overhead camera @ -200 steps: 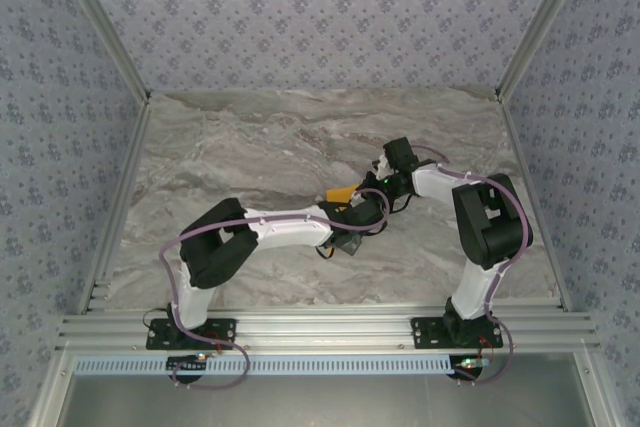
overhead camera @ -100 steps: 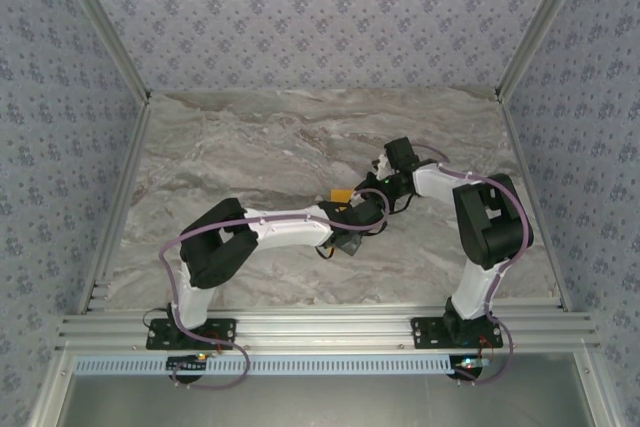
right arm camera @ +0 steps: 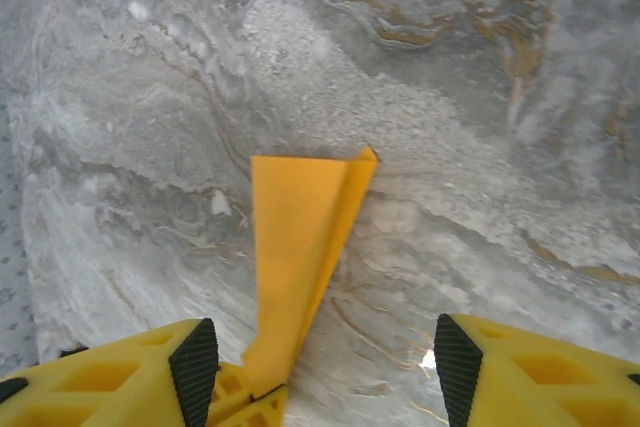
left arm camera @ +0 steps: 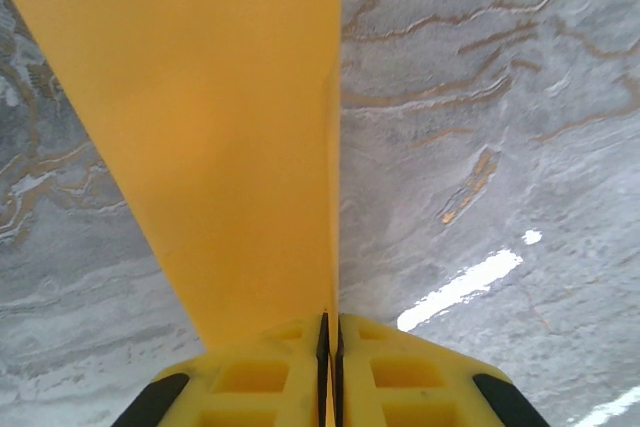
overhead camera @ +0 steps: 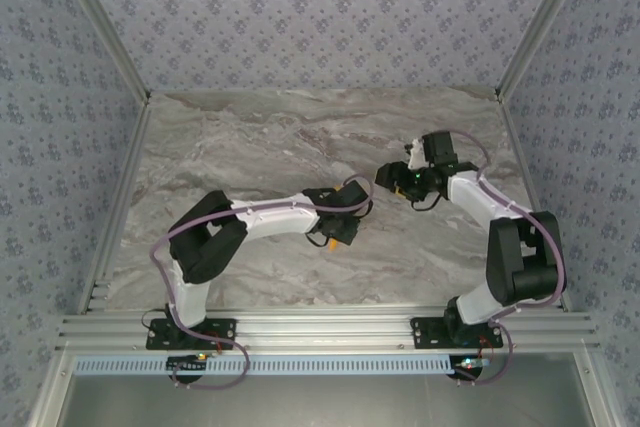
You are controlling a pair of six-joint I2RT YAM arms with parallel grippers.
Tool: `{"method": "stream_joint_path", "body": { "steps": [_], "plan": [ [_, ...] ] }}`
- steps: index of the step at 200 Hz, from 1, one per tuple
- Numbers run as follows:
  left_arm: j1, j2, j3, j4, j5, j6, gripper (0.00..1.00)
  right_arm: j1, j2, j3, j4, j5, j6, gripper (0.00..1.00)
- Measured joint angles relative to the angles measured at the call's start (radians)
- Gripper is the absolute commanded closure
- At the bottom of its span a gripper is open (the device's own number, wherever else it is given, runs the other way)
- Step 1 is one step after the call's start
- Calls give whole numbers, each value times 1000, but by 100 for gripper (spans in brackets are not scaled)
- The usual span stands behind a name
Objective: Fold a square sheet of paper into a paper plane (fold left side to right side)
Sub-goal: Fold the wing for the fifth time at the center of the table.
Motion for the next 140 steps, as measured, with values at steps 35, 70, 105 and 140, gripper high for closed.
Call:
{"method": "stream_joint_path", "body": {
  "steps": [35,70,105,140],
  "plan": [
    [51,-3,-21,62,127,-28,89,6,-8,-95,44,2,-27,35],
    [114,-3,-60,131,262,-85,90,36,-8,-165,131,0,-34,38],
    [169,-3,-104,228,390,-157,90,72,-7,-200,240,-11,-33,41],
    [207,-3,-154,333,496,-227,91,106,22,-227,366,-30,-26,41]
  ]
}}
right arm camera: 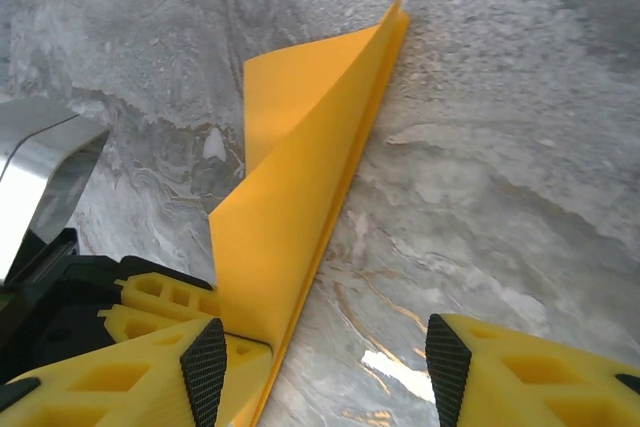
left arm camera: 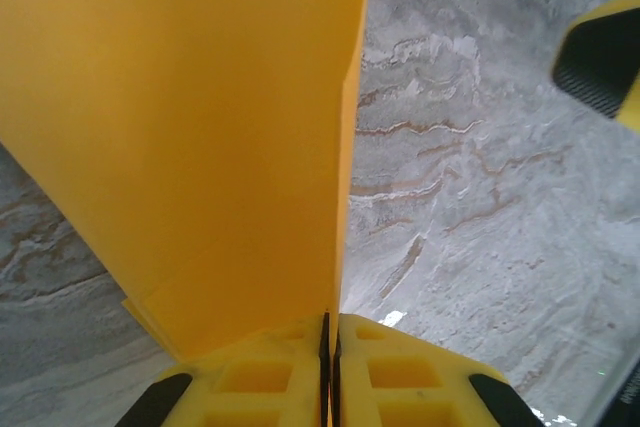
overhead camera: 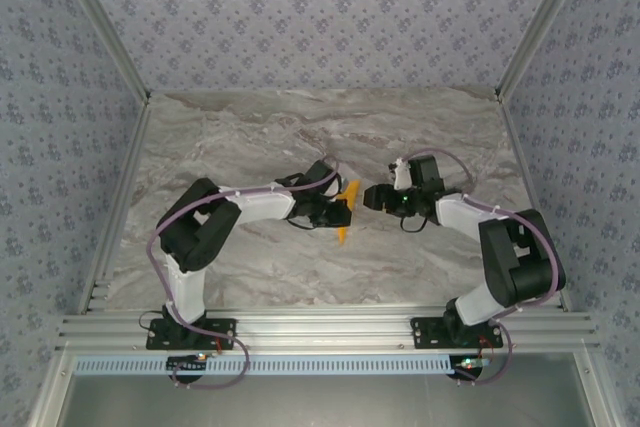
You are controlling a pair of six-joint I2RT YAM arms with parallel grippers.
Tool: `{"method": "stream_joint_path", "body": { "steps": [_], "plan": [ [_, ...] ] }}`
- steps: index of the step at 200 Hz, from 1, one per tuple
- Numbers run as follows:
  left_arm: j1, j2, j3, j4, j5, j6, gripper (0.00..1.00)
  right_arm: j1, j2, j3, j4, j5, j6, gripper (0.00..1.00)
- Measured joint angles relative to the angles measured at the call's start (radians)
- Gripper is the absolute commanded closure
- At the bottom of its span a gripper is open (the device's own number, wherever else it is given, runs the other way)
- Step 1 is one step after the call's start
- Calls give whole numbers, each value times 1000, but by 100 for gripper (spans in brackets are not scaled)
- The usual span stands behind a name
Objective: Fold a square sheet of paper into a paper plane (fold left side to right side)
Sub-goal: Fold the wing for the fifth time at the center of the table.
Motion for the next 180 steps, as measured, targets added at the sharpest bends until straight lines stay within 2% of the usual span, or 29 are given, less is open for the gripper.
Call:
{"method": "stream_joint_path", "body": {
  "steps": [71,93,180],
  "plan": [
    [45,0,-93,183,122,-104,93,35,113,-26,210,-49,71,46],
    [55,0,-117,229,142,-127,93,44,137,-25,232,-55,92,52],
    [62,0,-150,332,174,-164,94,72,217,30,254,-57,142,57]
  ]
}}
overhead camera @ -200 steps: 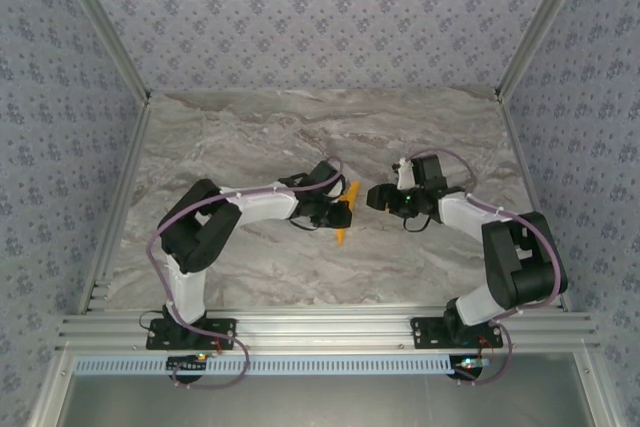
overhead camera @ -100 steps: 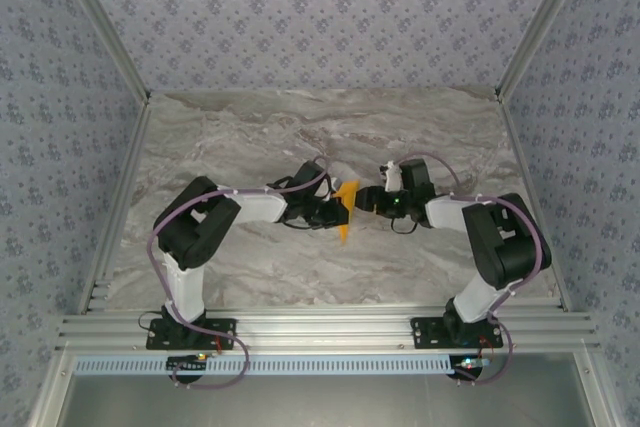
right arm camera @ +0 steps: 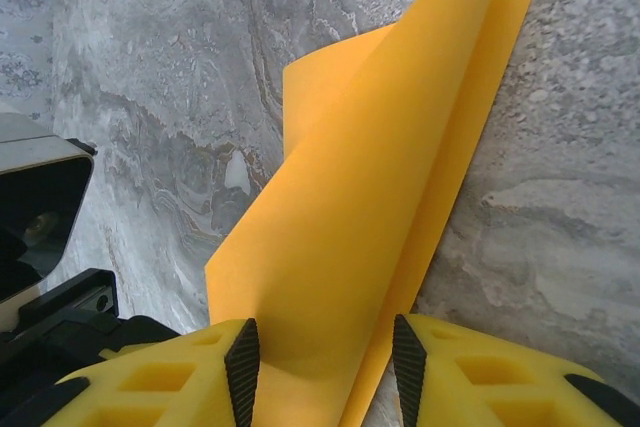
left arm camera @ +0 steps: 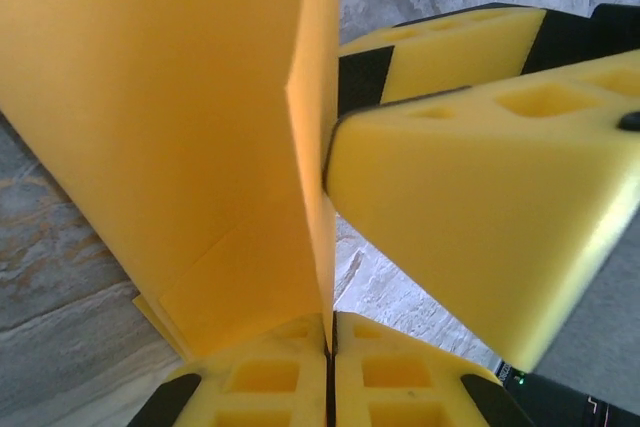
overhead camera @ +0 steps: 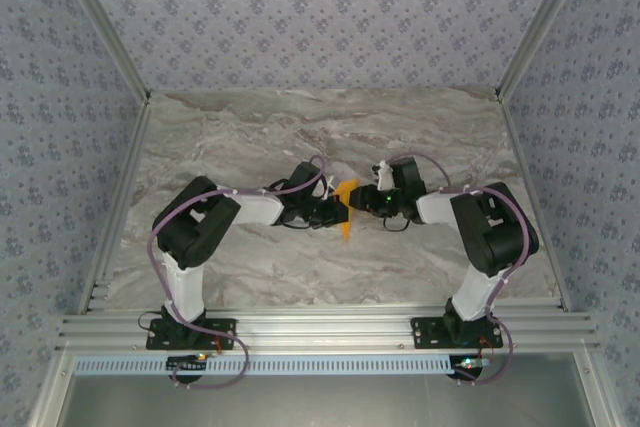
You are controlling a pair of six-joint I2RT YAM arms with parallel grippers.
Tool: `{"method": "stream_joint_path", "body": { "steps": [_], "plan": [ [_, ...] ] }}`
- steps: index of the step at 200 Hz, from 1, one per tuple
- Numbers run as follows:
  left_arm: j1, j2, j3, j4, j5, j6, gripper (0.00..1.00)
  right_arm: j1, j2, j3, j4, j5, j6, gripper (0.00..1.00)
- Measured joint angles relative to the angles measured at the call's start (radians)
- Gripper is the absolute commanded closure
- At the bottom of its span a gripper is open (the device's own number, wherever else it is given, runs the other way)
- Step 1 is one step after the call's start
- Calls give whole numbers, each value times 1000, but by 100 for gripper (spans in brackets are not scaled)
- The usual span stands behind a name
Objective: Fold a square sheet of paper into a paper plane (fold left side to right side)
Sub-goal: Fold the wing for the fifth time at the center of the table.
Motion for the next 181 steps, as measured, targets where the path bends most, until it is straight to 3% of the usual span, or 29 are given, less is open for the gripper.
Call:
{"method": "stream_joint_path", "body": {
  "steps": [121,181],
  "plan": [
    [7,0,-6,8,3,-14,85,6,27,66,-111,29,2,60],
    [31,-45,-50,14,4,-14,74,6,28,68,-116,28,2,60]
  ]
}}
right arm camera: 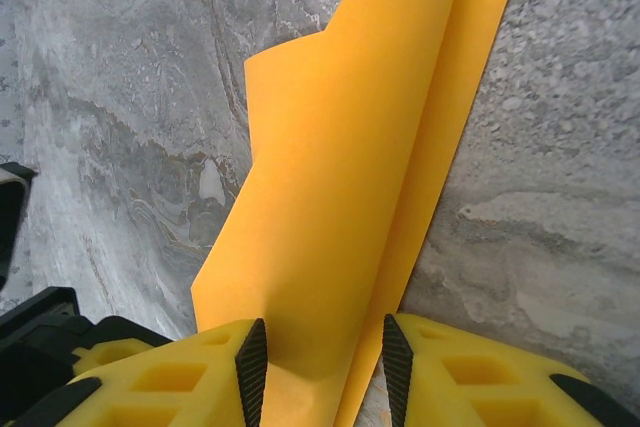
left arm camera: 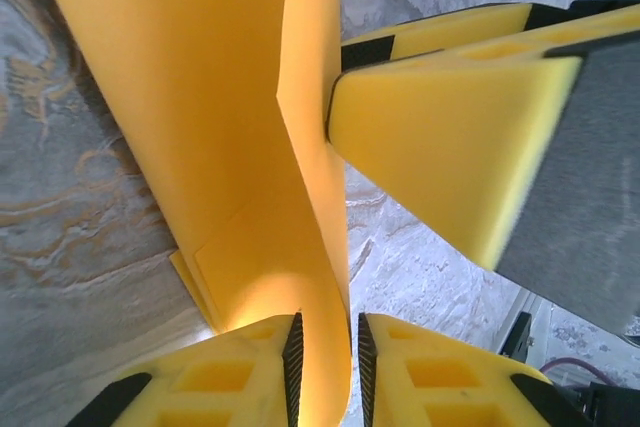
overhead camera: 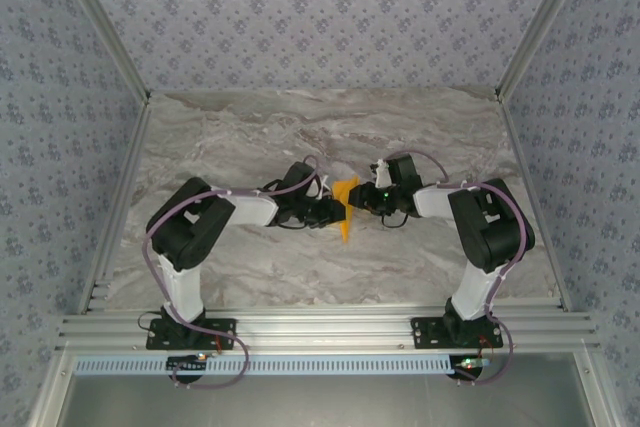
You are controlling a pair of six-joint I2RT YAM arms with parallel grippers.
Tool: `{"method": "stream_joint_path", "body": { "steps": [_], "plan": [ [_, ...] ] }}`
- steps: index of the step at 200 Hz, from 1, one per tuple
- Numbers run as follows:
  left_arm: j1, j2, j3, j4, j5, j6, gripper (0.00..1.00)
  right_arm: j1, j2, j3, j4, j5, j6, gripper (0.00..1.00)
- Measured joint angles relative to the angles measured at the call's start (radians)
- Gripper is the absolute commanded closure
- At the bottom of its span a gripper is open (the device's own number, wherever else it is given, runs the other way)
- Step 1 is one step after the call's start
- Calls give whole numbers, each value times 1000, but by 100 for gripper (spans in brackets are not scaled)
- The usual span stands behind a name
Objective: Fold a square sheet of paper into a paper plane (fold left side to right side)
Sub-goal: Fold the wing for the fifth time at the center of the table.
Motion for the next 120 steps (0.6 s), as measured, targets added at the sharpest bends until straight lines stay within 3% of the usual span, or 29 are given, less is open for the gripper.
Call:
{"method": "stream_joint_path", "body": {
  "steps": [38,73,120],
  "plan": [
    [47,-67,-34,8,8,-1,66,0,0,2,-4,0,0,60],
    [100,-71,-32,26,29,-12,64,0,0,2,-4,0,0,60],
    [103,6,35,38,55,-23,63,0,0,2,-5,0,0,60]
  ]
}}
